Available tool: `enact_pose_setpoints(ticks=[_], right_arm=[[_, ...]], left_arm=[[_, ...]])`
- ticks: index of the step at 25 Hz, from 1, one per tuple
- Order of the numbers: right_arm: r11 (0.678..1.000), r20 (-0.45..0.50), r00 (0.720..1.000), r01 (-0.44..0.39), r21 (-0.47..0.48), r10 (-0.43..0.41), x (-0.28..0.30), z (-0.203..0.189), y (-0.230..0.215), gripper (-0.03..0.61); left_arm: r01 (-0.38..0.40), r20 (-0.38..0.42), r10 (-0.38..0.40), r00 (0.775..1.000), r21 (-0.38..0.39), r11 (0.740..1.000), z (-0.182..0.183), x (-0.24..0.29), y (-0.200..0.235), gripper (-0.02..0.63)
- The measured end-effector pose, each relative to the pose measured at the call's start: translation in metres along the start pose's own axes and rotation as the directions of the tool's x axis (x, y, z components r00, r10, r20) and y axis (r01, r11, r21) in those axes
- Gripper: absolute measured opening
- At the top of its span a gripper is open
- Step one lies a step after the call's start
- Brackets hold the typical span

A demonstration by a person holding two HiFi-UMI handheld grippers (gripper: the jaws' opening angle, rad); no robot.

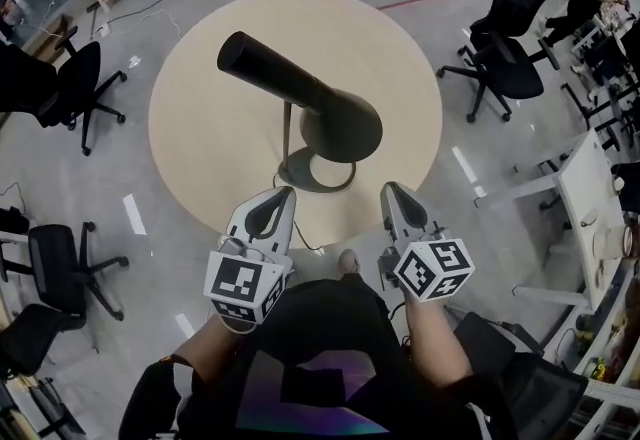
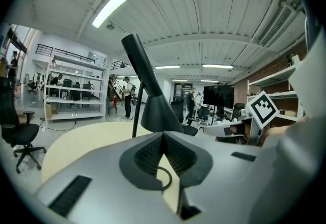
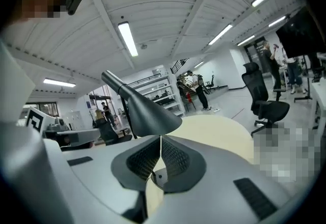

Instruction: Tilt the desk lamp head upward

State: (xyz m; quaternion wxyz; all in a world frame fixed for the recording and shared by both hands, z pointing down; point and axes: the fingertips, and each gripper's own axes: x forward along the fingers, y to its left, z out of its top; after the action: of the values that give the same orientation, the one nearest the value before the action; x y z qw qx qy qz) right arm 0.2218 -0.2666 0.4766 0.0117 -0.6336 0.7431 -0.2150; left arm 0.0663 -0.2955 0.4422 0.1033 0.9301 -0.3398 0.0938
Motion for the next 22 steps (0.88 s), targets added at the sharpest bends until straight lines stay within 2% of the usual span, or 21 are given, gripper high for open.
enact_pose_setpoints(ticks=[3,9,12,17,22], right_arm=[[0.99,-0.004,0.992,-0.127,0.066,0.127,0.013,0.011,-0.013,0.017],[0.932,0.033,0.954,-0.298,0.207,0.298,0.036,0.033,-0.044,0.02],[0.883,0.047,0.928,-0.367,0.295,0.37,0.05,0.036,-0.056,0.074],[0.799,0.067,0.895,-0.426,0.424,0.442,0.069,0.039,-0.081,0.094],[0.68,0.097,0.869,-0.445,0.583,0.485,0.085,0.03,-0.092,0.095]], left_arm=[[-0.073,0.034,0.073,0.997,0.002,0.997,0.027,0.013,0.005,0.046],[-0.232,0.128,0.225,0.966,0.042,0.972,0.087,0.025,0.008,0.06],[-0.306,0.168,0.292,0.941,0.067,0.95,0.116,0.026,0.012,0.06],[-0.428,0.247,0.397,0.884,0.09,0.899,0.162,0.024,0.015,0.063],[-0.529,0.308,0.471,0.826,0.137,0.838,0.205,0.014,0.028,0.063]])
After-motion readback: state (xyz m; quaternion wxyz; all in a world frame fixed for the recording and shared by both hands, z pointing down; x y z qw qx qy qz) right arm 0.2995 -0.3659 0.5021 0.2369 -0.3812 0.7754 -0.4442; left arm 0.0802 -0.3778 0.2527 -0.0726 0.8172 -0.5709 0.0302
